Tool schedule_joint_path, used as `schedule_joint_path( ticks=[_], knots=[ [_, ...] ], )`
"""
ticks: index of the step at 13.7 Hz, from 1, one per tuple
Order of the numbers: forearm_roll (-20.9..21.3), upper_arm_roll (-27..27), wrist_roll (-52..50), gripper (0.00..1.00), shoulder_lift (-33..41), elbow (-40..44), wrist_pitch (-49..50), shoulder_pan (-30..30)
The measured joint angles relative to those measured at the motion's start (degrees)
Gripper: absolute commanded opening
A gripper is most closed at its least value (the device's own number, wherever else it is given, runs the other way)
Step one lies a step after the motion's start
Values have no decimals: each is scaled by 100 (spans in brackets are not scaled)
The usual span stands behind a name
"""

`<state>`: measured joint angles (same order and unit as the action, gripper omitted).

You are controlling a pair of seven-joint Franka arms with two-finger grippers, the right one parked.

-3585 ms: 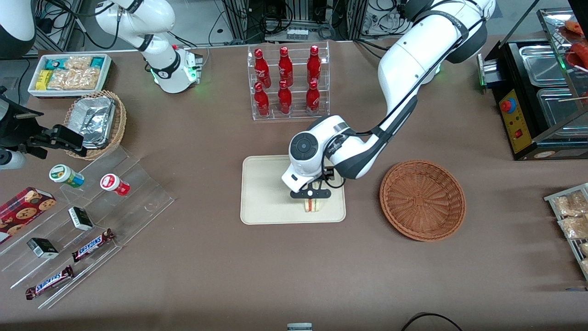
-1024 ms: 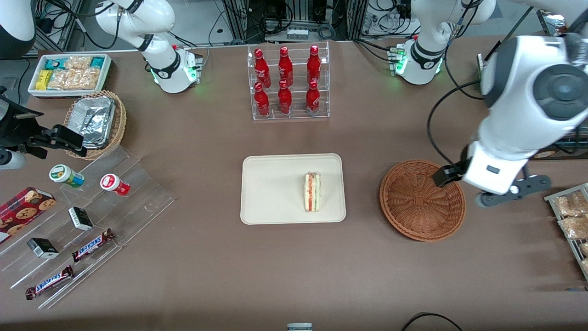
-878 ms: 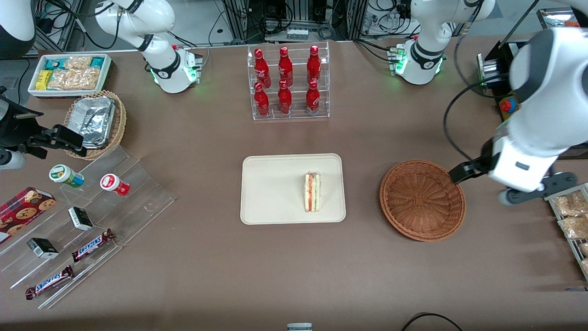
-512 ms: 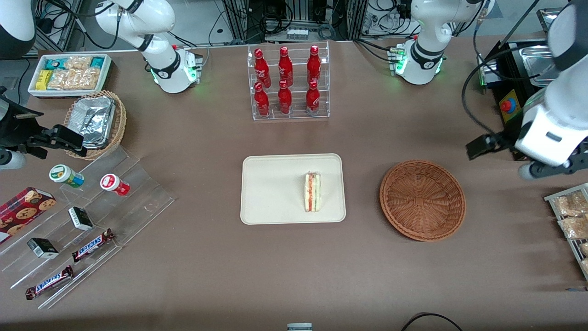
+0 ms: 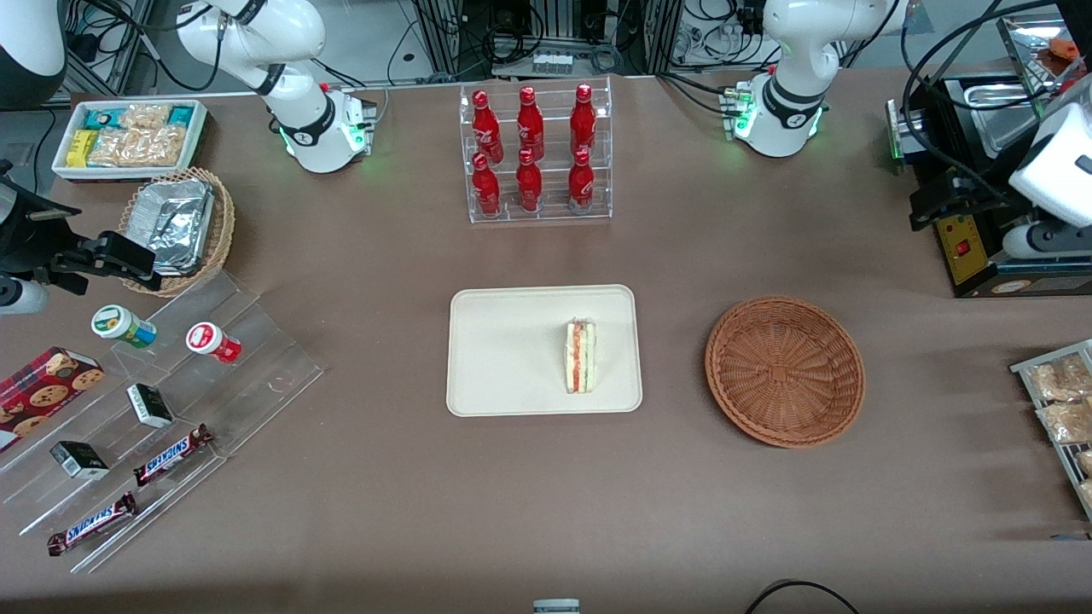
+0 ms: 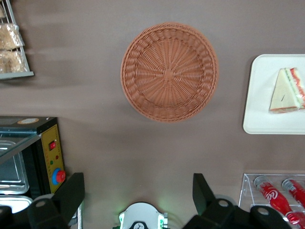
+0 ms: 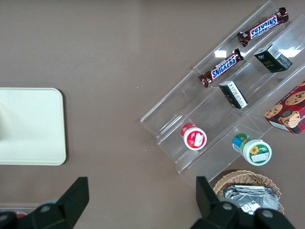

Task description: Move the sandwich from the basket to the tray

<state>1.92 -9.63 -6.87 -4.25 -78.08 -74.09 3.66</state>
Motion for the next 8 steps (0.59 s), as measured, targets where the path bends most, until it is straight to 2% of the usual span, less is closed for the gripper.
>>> schedule_joint_path(
  ticks=[5, 8],
  knots=[
    [-1, -123, 122, 100, 77, -315, 70, 239],
    [-2, -166, 144, 100, 383, -575, 142, 284]
  ],
)
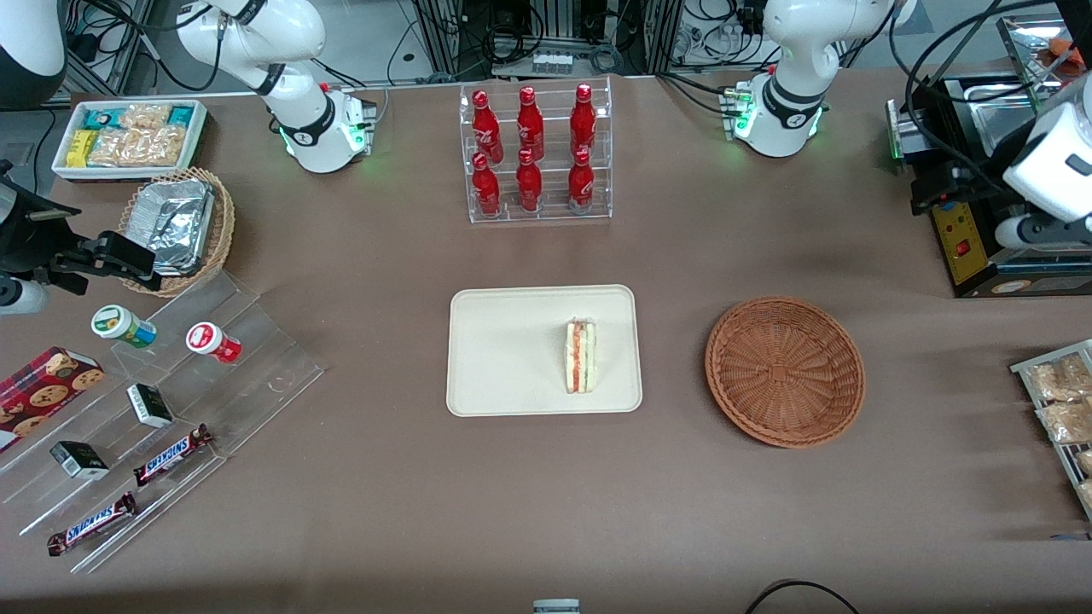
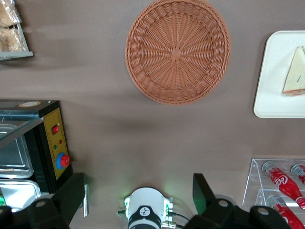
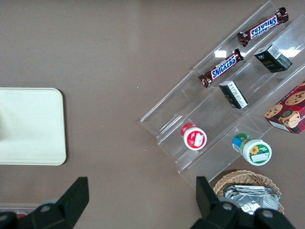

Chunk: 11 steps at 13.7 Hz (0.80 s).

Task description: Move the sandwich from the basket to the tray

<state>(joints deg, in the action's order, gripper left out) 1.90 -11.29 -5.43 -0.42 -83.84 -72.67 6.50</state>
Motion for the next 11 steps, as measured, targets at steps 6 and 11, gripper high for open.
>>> schedule_joint_path(
  ticks=[6, 11],
  knots=[
    [-10, -44, 27, 100, 238, -274, -8, -20],
    [-63, -43, 44, 100, 238, -286, -17, -299]
  ],
)
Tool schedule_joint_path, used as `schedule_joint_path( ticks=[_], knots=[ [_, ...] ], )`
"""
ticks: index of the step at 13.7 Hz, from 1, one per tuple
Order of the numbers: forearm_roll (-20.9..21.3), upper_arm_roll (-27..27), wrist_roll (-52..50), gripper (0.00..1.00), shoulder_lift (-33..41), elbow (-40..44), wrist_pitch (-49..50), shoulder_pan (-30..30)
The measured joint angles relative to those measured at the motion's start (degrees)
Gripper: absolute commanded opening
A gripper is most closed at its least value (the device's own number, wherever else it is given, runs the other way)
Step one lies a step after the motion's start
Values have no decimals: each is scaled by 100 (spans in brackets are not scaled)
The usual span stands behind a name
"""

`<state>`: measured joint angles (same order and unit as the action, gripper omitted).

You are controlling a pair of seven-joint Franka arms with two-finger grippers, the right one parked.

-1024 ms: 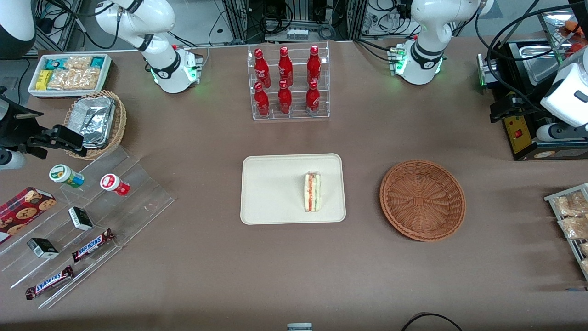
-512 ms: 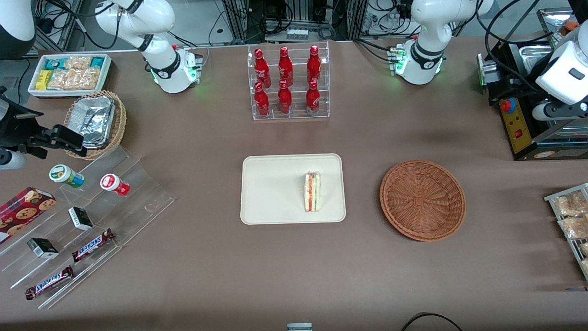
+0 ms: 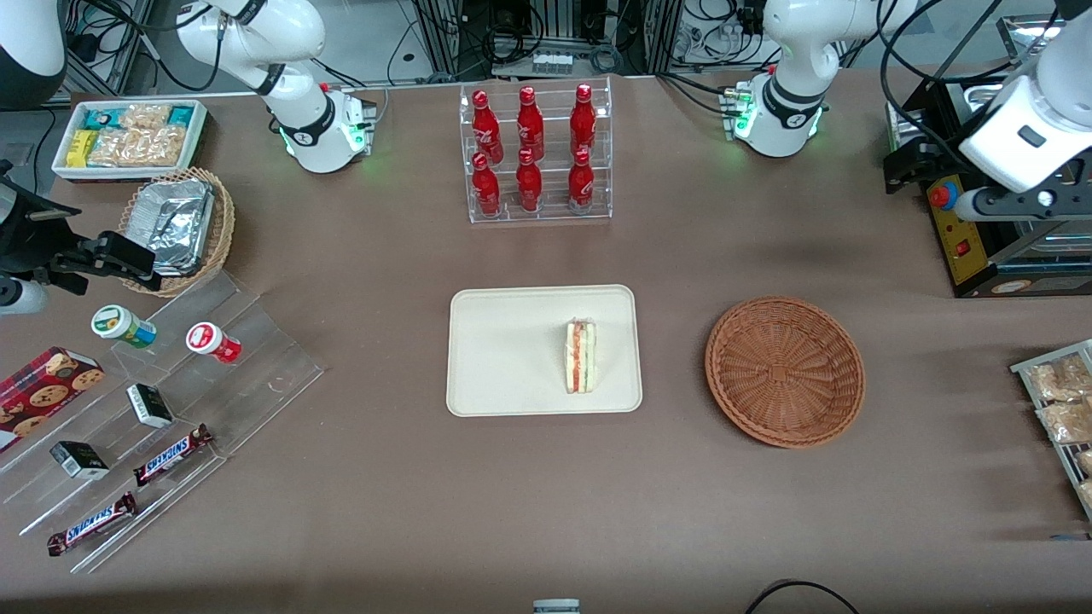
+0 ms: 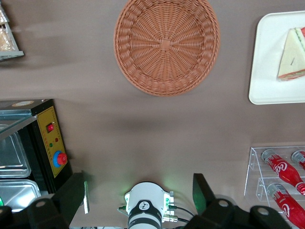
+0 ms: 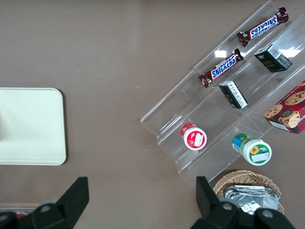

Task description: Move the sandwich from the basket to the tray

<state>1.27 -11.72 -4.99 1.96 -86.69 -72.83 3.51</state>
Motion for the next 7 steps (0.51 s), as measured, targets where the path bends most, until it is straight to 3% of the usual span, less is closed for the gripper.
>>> schedule_joint_path(
  ticks=[7],
  knots=[
    [-109, 417, 4, 100, -9, -2, -84, -336]
  ],
)
